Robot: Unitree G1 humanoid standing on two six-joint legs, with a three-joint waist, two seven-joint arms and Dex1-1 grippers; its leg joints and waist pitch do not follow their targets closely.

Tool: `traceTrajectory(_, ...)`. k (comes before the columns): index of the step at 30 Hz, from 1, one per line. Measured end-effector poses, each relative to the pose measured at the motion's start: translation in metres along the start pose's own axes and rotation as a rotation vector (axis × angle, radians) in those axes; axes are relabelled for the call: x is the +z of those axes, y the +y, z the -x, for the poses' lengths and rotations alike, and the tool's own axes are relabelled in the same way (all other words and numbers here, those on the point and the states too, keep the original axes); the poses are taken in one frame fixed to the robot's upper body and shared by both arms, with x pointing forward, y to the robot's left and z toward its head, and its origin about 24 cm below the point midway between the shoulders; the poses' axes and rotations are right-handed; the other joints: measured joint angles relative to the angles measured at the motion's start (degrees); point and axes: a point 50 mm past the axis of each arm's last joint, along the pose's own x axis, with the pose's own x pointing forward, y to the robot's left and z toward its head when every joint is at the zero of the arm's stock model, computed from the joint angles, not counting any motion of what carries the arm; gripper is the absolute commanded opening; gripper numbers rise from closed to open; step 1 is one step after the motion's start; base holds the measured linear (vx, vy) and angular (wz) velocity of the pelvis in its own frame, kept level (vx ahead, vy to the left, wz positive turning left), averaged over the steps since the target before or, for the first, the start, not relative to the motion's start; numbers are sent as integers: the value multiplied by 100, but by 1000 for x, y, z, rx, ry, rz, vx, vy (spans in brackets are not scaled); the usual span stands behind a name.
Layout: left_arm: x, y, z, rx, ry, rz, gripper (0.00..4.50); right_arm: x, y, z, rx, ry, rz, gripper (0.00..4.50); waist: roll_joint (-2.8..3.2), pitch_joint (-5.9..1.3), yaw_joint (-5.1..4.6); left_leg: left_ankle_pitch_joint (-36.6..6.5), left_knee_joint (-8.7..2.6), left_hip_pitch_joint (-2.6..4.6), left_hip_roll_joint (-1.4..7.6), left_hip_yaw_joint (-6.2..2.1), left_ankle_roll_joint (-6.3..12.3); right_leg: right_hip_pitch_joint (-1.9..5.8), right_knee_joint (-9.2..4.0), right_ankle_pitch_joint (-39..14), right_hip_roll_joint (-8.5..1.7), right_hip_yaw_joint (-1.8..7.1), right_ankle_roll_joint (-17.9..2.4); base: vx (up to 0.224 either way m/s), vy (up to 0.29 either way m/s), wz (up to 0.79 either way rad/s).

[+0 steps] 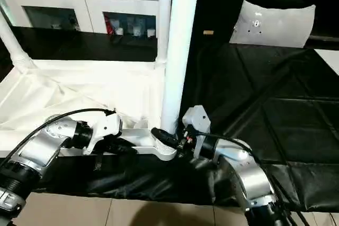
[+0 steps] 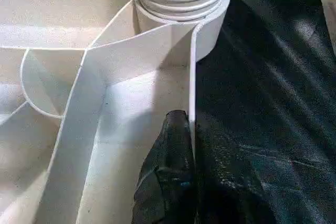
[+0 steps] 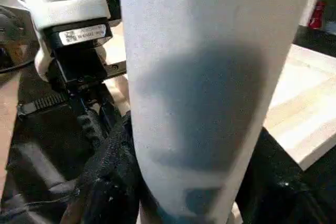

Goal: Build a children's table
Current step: Insert table leg to table base

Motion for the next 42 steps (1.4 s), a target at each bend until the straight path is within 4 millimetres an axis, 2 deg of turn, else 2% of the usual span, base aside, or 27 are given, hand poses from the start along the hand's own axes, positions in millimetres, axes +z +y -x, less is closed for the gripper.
traceTrajectory(6, 1, 3, 2, -32, 9, -15, 0, 4, -5, 0, 91, 34, 29, 188, -11, 7, -1, 7, -13, -4, 3, 2, 11, -7, -5, -2, 2, -6, -2, 0, 0, 0)
traceTrajectory(14, 6, 14, 6, -73, 29, -36, 0, 8, -8, -1, 127, 50, 56, 188, -114, 75, 16, 18, -32, 3, 16, 4, -2, -8, -5, -2, 3, -12, -3, 0, 0, 0)
traceTrajectory(22, 4, 16, 9, -72, 32, -37, 0, 7, -7, -4, 123, 40, 45, 188, -122, 79, 14, 28, -54, 12, 25, 12, -17, -8, -6, -3, 1, -15, -3, 0, 0, 0)
traceTrajectory(25, 0, 11, 13, -10, 29, 7, 0, 5, -6, -14, 52, 3, 1, 188, -120, 80, -45, 36, -86, 43, 25, 24, -27, -3, -6, -3, 2, -4, -4, 0, 0, 0)
traceTrajectory(30, 1, 5, 11, 124, 17, 73, 0, 6, -9, -23, -97, -19, -26, 188, -120, 85, -156, 44, -101, 42, 25, 30, -40, -12, -15, -3, 5, 6, -4, 0, 0, 0)
traceTrajectory(36, 15, -2, -3, 283, -6, 183, 0, 14, -22, -37, -280, -42, -29, 188, -119, 86, -196, 43, -137, 13, 23, 44, -40, -37, -62, -2, 8, 9, -5, 0, 0, 0)
traceTrajectory(39, 26, -3, -13, 359, -18, 238, 0, 17, -31, -40, -370, -50, -37, 188, -120, 84, -162, 59, -136, -48, 22, 45, -14, -92, -70, 7, 8, 5, 5, 0, 0, 0)
traceTrajectory(42, 31, -4, -17, 398, -20, 273, 0, 18, -34, -42, -400, -50, -35, 188, -120, 85, -96, 63, -137, -56, 30, 43, -4, -96, -73, 15, 13, -7, 18, 0, 0, 0)
